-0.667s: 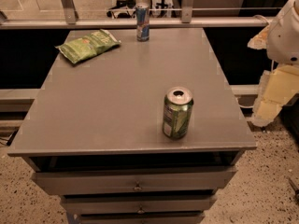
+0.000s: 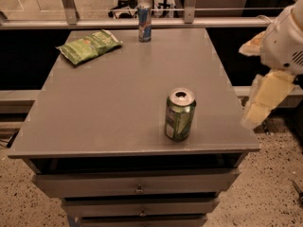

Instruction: Move green can near green jalapeno chip bag

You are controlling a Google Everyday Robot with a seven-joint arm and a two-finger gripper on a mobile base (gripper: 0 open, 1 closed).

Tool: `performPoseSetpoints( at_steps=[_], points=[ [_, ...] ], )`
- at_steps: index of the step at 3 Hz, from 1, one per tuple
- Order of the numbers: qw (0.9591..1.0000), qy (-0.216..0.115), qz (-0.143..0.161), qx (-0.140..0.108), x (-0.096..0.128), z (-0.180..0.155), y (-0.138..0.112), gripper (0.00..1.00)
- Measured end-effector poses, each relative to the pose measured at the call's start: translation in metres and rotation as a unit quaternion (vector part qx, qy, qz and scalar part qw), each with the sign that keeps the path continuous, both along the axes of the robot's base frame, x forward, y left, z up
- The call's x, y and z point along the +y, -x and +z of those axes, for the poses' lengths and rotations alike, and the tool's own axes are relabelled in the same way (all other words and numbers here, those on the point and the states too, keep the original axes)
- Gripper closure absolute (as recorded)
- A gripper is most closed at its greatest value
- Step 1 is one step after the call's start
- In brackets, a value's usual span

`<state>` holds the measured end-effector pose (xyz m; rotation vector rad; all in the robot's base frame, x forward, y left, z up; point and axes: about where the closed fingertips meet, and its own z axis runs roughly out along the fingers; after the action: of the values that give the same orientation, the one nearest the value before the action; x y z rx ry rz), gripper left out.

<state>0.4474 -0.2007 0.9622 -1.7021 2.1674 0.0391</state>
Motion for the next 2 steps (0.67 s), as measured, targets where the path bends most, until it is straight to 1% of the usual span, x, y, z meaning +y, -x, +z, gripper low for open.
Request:
performPoseSetpoints(
  at_steps=[1, 2],
  points=[
    [0.9943, -0.104, 0.021, 0.005, 0.035, -0.027, -0.020, 0.00],
    [0.9735, -0.222, 0.053, 0.003, 0.083, -0.048, -0.024, 0.00]
  ],
)
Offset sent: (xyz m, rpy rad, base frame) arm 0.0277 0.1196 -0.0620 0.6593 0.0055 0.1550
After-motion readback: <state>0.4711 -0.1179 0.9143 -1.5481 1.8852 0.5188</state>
